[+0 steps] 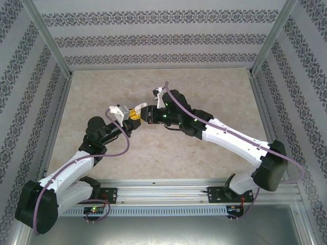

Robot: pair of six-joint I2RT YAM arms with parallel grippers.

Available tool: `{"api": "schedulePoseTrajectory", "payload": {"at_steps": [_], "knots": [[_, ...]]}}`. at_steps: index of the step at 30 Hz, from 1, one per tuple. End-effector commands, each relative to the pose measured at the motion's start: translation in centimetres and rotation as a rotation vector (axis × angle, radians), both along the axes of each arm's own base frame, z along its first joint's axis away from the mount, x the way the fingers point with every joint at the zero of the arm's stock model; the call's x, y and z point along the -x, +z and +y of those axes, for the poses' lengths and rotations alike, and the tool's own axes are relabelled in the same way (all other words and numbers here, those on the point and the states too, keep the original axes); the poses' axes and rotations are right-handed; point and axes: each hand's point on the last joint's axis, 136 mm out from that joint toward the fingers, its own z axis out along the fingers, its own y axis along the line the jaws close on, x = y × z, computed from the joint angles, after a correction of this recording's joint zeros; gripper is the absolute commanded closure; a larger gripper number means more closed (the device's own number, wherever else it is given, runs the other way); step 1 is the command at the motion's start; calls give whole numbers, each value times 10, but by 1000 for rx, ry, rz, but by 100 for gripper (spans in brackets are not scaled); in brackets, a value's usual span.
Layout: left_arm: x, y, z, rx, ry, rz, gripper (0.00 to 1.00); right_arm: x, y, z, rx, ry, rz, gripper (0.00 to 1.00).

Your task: Insert wireless bluetooth earbuds into charging case

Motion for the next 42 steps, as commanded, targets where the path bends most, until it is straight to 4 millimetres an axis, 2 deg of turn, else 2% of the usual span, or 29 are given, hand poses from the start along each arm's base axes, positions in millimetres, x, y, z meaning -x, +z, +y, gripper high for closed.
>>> {"api": "schedulePoseTrajectory", "payload": {"at_steps": [1, 9, 12, 18, 21, 24, 28, 34, 36, 42], "knots": [[5, 20, -4, 28, -34, -46, 100, -7, 9, -2, -17, -11, -2, 84], [4, 20, -5, 23, -32, -47, 100, -3, 7, 4, -36, 28, 28, 84], [4, 17, -4, 15, -31, -43, 100, -2, 16, -1, -45, 27, 3, 84], [5, 8, -2, -23, -20, -23, 100, -13, 39, -30, 43, 0, -81, 81], [5, -2, 0, -56, -15, 5, 100, -30, 29, -51, 153, -34, -59, 78], [6, -10, 3, -74, -7, 31, 100, -54, 10, -72, 222, -80, -5, 73], [6, -19, 5, -84, 3, 57, 100, -89, -25, -83, 272, -106, 55, 70], [6, -32, 7, -93, 6, 94, 100, -145, -82, -73, 368, -132, 115, 59], [5, -34, 7, -95, 11, 103, 100, -164, -110, -67, 419, -141, 139, 56], [-1, -38, 7, -100, 14, 122, 100, -217, -177, -50, 526, -147, 196, 53]]}}
